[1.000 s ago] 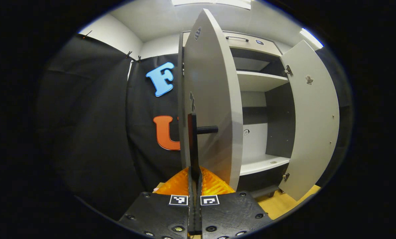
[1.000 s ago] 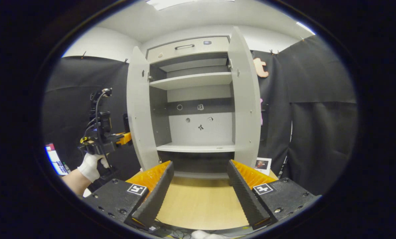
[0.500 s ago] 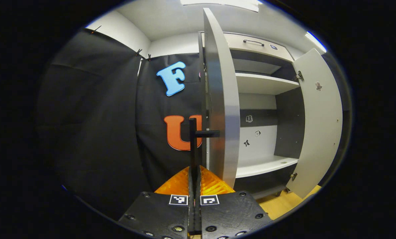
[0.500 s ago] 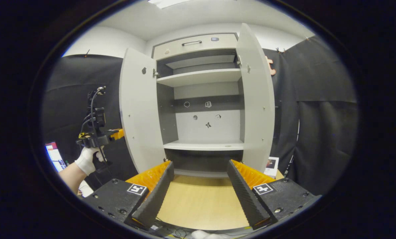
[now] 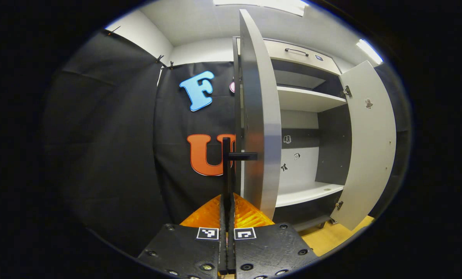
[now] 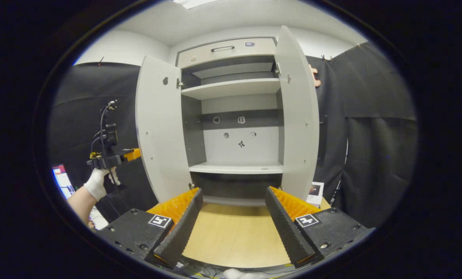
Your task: Open the right door of the double-door shoe cabinet with the right hand, and open the left door with the left hand.
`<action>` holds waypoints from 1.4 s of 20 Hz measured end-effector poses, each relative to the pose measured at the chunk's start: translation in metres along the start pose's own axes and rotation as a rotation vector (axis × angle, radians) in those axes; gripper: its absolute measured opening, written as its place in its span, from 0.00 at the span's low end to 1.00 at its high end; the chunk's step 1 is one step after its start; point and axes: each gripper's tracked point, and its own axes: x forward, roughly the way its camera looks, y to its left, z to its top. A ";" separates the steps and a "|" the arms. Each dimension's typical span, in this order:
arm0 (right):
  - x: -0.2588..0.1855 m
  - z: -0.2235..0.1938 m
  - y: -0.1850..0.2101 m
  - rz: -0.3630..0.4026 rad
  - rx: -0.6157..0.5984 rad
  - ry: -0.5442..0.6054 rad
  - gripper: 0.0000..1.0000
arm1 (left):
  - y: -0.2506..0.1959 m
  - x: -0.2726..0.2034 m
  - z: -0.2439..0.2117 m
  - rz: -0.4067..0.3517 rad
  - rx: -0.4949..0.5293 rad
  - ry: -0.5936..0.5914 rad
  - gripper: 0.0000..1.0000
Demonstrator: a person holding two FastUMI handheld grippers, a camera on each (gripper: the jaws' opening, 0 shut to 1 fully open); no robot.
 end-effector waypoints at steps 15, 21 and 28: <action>-0.006 0.006 -0.008 -0.004 -0.002 -0.017 1.00 | 0.021 -0.027 0.002 0.092 0.022 -0.015 0.37; -0.005 0.009 -0.009 -0.004 0.002 -0.023 1.00 | 0.034 -0.066 -0.010 0.155 0.013 0.010 0.98; -0.001 0.011 -0.009 0.004 0.004 -0.026 1.00 | 0.027 -0.105 0.011 0.211 0.067 -0.015 0.98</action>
